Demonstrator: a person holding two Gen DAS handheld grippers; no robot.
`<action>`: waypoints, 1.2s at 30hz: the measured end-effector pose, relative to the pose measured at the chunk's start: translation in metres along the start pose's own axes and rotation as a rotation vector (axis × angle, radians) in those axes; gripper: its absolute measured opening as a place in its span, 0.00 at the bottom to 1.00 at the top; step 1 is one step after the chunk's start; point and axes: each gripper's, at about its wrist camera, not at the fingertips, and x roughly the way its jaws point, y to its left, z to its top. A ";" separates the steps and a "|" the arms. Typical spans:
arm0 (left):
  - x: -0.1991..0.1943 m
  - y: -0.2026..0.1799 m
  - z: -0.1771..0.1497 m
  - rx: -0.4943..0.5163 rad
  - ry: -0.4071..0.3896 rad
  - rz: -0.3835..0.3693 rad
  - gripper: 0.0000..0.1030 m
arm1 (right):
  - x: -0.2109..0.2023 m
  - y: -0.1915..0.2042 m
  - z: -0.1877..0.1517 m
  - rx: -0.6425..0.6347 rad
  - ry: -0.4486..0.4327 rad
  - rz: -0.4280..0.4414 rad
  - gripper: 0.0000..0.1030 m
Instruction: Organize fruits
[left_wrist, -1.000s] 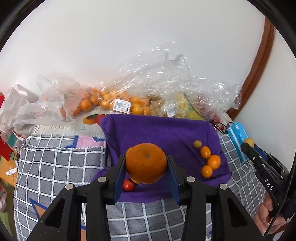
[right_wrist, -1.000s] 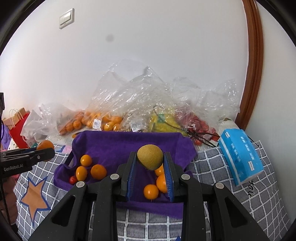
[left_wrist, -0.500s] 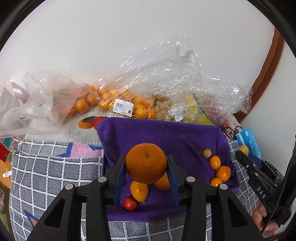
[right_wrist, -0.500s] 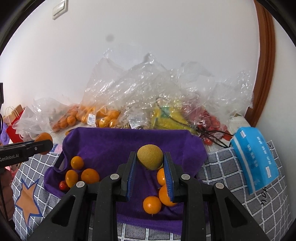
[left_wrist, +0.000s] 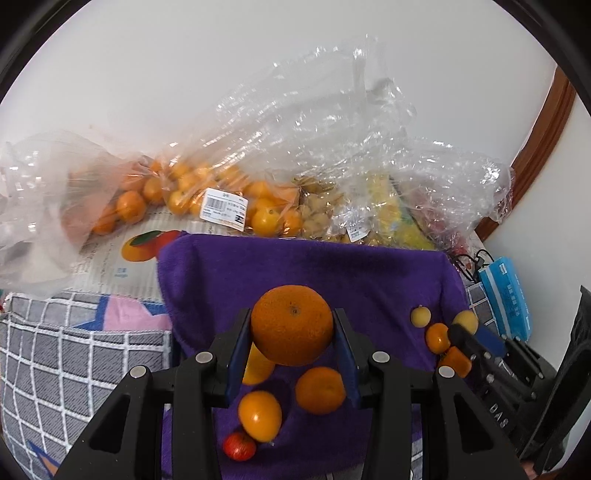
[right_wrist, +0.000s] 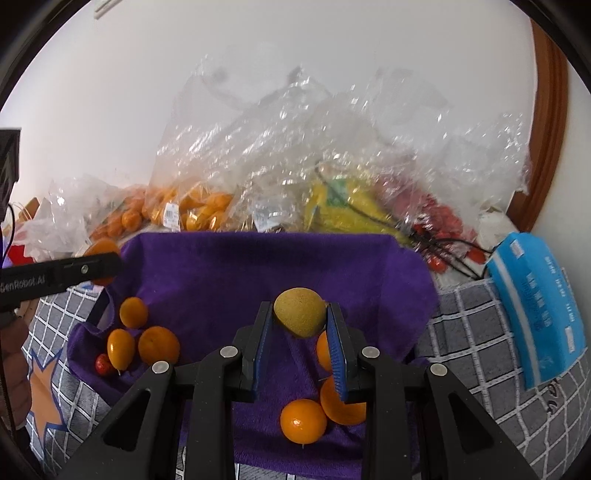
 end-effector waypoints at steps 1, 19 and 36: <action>0.004 -0.001 0.000 0.002 0.006 0.000 0.39 | 0.004 0.001 -0.001 -0.004 0.008 0.004 0.28; 0.065 -0.017 -0.001 0.045 0.107 0.022 0.39 | 0.039 0.010 -0.023 -0.052 0.074 0.001 0.28; 0.026 -0.023 -0.016 0.070 0.071 0.053 0.48 | -0.003 0.012 -0.015 -0.035 0.013 -0.031 0.48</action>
